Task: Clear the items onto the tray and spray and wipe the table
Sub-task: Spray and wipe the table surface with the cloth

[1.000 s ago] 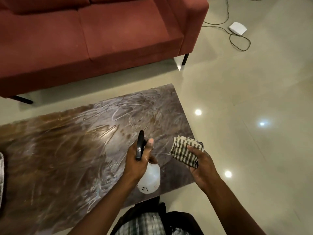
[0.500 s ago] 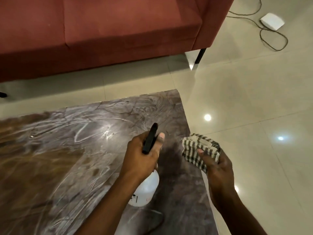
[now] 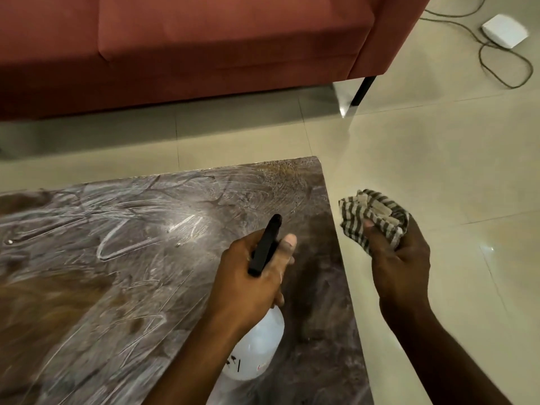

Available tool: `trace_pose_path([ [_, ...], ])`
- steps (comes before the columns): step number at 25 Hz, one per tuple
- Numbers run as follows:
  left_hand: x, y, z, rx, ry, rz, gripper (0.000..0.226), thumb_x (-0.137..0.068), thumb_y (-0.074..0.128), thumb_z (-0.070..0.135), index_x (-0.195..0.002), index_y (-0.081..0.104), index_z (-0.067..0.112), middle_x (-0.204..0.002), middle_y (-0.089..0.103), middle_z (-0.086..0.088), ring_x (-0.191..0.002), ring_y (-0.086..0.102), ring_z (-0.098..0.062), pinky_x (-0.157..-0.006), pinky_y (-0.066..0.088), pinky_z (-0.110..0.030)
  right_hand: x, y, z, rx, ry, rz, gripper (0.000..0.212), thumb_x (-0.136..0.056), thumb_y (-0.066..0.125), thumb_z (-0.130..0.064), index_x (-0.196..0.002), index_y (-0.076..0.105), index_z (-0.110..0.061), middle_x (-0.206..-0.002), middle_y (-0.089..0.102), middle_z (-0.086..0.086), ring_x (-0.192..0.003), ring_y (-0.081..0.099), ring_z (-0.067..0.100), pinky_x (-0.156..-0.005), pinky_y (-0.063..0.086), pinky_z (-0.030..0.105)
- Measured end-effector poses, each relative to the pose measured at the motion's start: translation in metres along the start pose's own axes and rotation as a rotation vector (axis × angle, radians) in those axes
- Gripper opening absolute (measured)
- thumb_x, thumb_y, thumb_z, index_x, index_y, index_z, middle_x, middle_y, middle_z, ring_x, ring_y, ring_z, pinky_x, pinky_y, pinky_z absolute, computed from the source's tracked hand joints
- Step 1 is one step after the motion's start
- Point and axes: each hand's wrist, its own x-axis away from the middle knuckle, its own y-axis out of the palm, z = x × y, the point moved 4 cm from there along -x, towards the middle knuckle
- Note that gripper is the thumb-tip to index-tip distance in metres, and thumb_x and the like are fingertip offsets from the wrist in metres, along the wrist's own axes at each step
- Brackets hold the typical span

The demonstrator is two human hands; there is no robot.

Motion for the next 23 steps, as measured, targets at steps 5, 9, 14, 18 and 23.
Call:
trace_pose_path([
  [5, 0.002, 0.002, 0.004, -0.055, 0.045, -0.008, 0.049, -0.097, 0.066, 0.058, -0.072, 0.065, 0.015, -0.058, 0.069, -0.007, -0.041, 0.066, -0.018, -0.05, 0.055, -0.027, -0.053, 0.042, -0.028, 0.167, -0.192, -0.053, 0.041, -0.101, 0.068, -0.017, -0.141, 0.064, -0.024, -0.131, 0.072, -0.015, -0.119, 0.065, -0.008, -0.101, 0.048, 0.007],
  [9, 0.015, -0.002, 0.004, 0.012, 0.097, -0.051, 0.051, -0.093, 0.064, 0.065, -0.082, 0.069, 0.016, -0.065, 0.069, -0.013, -0.043, 0.065, -0.019, -0.05, 0.054, -0.024, -0.092, 0.092, -0.031, 0.375, -0.283, -0.224, 0.061, -0.099, 0.061, 0.0, -0.155, 0.053, -0.023, -0.154, 0.059, 0.0, -0.143, 0.054, 0.012, -0.12, 0.042, 0.023],
  [14, 0.031, -0.012, -0.003, 0.07, 0.097, -0.007, 0.045, -0.091, 0.062, 0.071, -0.097, 0.072, 0.027, -0.075, 0.071, -0.019, -0.052, 0.069, -0.033, -0.051, 0.058, -0.031, -0.069, 0.129, -0.002, 1.022, -0.583, -0.695, 0.074, -0.108, 0.049, -0.031, -0.171, 0.009, -0.03, -0.179, 0.005, 0.004, -0.166, 0.0, 0.029, -0.134, 0.013, 0.053],
  [18, 0.038, -0.019, -0.011, 0.02, 0.05, 0.028, 0.057, -0.086, 0.058, 0.075, -0.093, 0.075, 0.021, -0.08, 0.075, -0.015, -0.063, 0.074, -0.031, -0.069, 0.06, -0.055, -0.044, 0.074, 0.011, 1.092, -1.053, -0.999, 0.07, -0.107, 0.042, -0.035, -0.17, 0.016, -0.023, -0.178, 0.012, 0.009, -0.165, 0.012, 0.03, -0.132, 0.02, 0.049],
  [23, 0.055, -0.019, -0.011, -0.065, 0.096, 0.074, 0.061, -0.083, 0.055, 0.076, -0.085, 0.074, 0.019, -0.071, 0.073, -0.011, -0.063, 0.073, -0.021, -0.072, 0.056, -0.041, -0.089, 0.152, -0.02, 1.111, -0.543, -0.714, 0.069, -0.11, 0.044, -0.032, -0.17, 0.012, -0.028, -0.179, 0.006, 0.007, -0.166, 0.005, 0.032, -0.134, 0.01, 0.05],
])
